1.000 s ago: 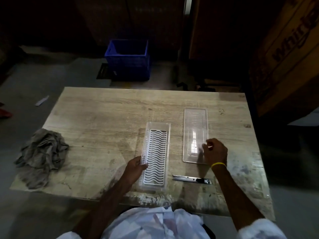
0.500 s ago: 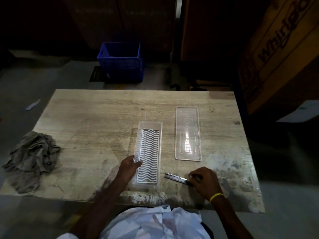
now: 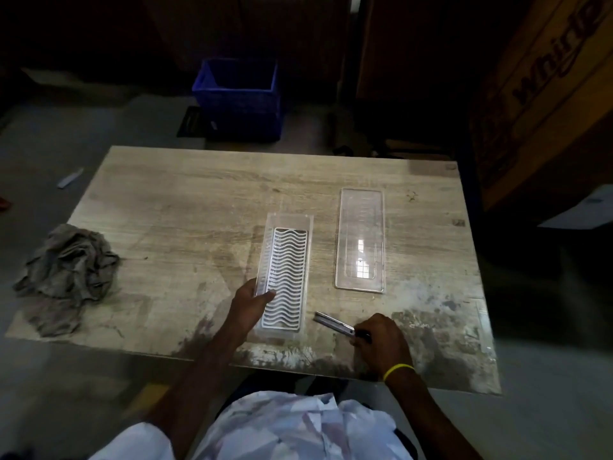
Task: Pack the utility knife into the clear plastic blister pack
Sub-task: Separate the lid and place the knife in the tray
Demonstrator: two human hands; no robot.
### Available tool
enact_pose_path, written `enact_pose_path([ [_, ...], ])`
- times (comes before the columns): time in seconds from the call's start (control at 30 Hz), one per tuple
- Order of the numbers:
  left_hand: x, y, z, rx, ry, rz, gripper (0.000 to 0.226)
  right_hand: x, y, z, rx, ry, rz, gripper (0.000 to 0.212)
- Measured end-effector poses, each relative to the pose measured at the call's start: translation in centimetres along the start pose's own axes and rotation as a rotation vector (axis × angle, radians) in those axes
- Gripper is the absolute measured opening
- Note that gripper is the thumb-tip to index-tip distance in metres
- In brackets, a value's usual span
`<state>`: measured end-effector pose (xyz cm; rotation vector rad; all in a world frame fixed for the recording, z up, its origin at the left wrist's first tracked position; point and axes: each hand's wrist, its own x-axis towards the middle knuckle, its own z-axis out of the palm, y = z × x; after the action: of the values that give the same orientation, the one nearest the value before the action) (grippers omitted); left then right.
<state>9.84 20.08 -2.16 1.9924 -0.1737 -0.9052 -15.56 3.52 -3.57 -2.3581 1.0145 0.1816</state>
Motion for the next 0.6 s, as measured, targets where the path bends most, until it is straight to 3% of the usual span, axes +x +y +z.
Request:
enact_pose_path([
  [0.17, -0.3, 0.2, 0.0, 0.031, -0.071, 0.026, 0.030, 0.0, -1.1, -0.5, 0.083, -0.001, 0.134, 0.019],
  [0.3, -0.7, 1.2, -0.1, 0.010, -0.139, 0.036, 0.026, -0.1, -1.3, -1.4, 0.185, -0.023, 0.293, 0.021],
  [0.47, -0.5, 2.2, -1.3, -0.052, -0.205, -0.067, 0.013, -0.1, -0.6, -1.6, 0.600, -0.004, 0.560, 0.035],
  [0.6, 0.1, 2.7, -2.2, -0.006, -0.253, -0.098, 0.022, -0.7, -2.2, -2.4, 0.989, -0.013, 0.673, 0.045],
])
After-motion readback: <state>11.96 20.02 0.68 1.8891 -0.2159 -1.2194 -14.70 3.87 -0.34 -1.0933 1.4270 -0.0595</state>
